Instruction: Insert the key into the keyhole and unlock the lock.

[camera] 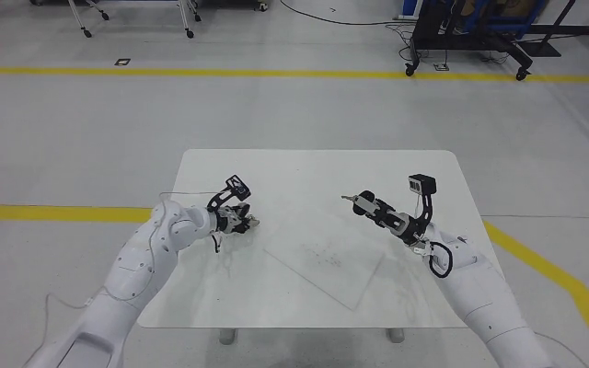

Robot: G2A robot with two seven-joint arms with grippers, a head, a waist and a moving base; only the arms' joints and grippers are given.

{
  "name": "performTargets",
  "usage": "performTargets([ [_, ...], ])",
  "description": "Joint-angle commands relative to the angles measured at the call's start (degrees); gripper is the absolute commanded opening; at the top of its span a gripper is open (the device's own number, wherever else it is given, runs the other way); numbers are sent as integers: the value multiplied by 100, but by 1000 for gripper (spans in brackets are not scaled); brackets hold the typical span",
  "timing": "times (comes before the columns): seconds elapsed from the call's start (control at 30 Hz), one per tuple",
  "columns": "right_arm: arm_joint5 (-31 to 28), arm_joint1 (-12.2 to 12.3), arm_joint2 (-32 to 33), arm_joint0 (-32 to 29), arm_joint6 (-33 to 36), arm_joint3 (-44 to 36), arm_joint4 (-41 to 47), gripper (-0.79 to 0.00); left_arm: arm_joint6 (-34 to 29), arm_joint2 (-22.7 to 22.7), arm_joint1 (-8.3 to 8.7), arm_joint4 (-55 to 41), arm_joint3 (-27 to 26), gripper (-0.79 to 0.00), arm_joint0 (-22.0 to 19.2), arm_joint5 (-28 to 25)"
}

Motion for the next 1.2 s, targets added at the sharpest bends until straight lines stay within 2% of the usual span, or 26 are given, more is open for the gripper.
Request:
performTargets([
  [0.0,0,0,0,0,0,0,0,-785,-22,-58,25,-16,-39,-62,34,-37],
  [0.03,0,0,0,0,0,0,0,-785,-36,-91,39,-33,-73,-114,62,-59],
  [0.07,0,0,0,0,0,0,0,-785,-56,-131,55,-64,-101,-132,92,-82],
  [0.1,0,0,0,0,0,0,0,-785,-88,-170,73,-83,-141,-249,119,-109],
  [0.2,0,0,0,0,0,0,0,-785,-191,-277,124,-114,-298,-403,225,-118],
  [0.33,0,0,0,0,0,0,0,-785,-279,-354,163,-101,-475,-517,324,-64],
  [0.4,0,0,0,0,0,0,0,-785,-328,-353,168,-54,-520,-640,330,-3],
  [0.47,0,0,0,0,0,0,0,-785,-345,-344,164,-53,-560,-656,327,39],
  [0.53,0,0,0,0,0,0,0,-785,-392,-324,158,-56,-577,-767,316,60],
  [0.57,0,0,0,0,0,0,0,-785,-427,-306,153,-43,-579,-785,302,72],
  [0.9,0,0,0,0,0,0,0,-785,-598,-65,52,-51,-347,-785,78,159],
  [1.03,0,0,0,0,0,0,0,-785,-420,-83,39,-81,-285,-785,55,189],
  [1.17,0,0,0,0,0,0,0,-785,30,-235,27,-408,-196,-785,99,304],
])
